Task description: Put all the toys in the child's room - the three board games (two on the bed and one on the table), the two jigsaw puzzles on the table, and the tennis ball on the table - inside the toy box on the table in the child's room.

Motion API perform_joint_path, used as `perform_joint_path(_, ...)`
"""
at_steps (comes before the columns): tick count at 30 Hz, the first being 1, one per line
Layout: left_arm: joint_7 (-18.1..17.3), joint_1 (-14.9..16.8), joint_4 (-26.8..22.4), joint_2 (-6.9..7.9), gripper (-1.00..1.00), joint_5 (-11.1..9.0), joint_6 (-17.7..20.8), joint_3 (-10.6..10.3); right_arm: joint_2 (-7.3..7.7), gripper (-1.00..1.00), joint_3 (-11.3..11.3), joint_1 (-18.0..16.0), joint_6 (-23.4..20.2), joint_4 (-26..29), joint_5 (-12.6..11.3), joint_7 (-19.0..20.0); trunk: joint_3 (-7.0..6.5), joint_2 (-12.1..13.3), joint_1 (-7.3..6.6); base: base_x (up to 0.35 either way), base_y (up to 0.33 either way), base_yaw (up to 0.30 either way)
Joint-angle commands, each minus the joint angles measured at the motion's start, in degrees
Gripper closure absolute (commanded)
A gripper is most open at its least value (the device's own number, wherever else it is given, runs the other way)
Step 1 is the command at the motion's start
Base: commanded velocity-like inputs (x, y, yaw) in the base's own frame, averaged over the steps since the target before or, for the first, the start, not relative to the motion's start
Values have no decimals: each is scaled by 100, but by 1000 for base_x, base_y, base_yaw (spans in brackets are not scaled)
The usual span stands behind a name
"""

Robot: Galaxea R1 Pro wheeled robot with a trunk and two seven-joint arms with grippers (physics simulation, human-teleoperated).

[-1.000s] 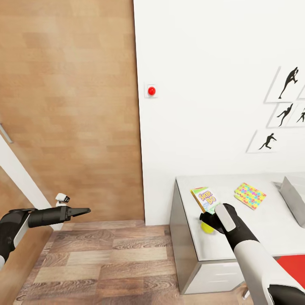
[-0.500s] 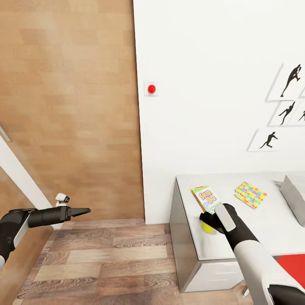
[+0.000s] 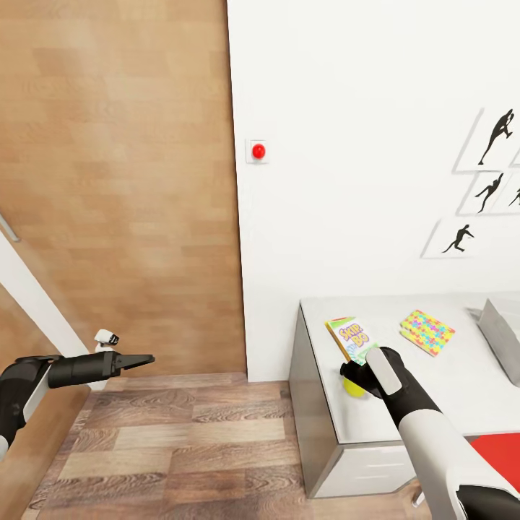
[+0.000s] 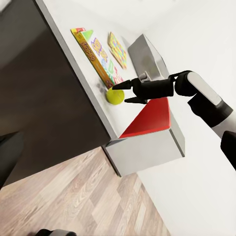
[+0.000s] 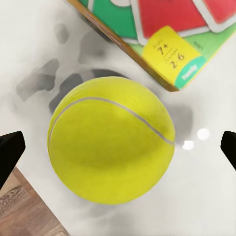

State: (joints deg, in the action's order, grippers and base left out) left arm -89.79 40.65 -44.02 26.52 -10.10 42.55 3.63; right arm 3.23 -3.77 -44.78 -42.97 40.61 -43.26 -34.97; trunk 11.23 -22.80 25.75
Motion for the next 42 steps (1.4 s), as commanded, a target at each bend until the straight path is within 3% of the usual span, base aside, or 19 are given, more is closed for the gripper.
perform_joint_path(1, -21, 4, -1, 2, -100, -1, 61, -3, -1, -100, -1, -4, -9, 8, -60, -54, 12, -12, 3, 0, 0, 0)
perform_joint_path(3, -21, 4, -1, 2, -100, -1, 61, -3, -4, -100, -1, -4, -9, 8, -60, -54, 12, -12, 3, 0, 0, 0)
perform_joint_path(4, -21, 4, -1, 2, -100, -1, 61, -3, -4, 100, -1, -4, -9, 8, -60, -54, 12, -12, 3, 0, 0, 0)
perform_joint_path(22, -21, 4, -1, 2, -100, -1, 61, -3, -7, 100, 2, -4, -9, 8, -60, -54, 9, -12, 3, 0, 0, 0)
perform_joint_path(34, -21, 4, -1, 9, -100, -1, 62, -3, 0, 100, 5, -3, -17, 58, -72, -33, -85, -12, 3, 0, 0, -18)
perform_joint_path(39, -21, 4, -1, 12, -100, -1, 61, -2, 2, 100, 0, 5, -28, 146, -91, 149, -130, -12, 3, 0, 0, -3)
perform_joint_path(42, -21, 4, -1, 17, -100, -1, 61, 3, 8, 100, -12, 41, -105, 632, -115, 555, -157, -12, 3, 0, 0, 0)
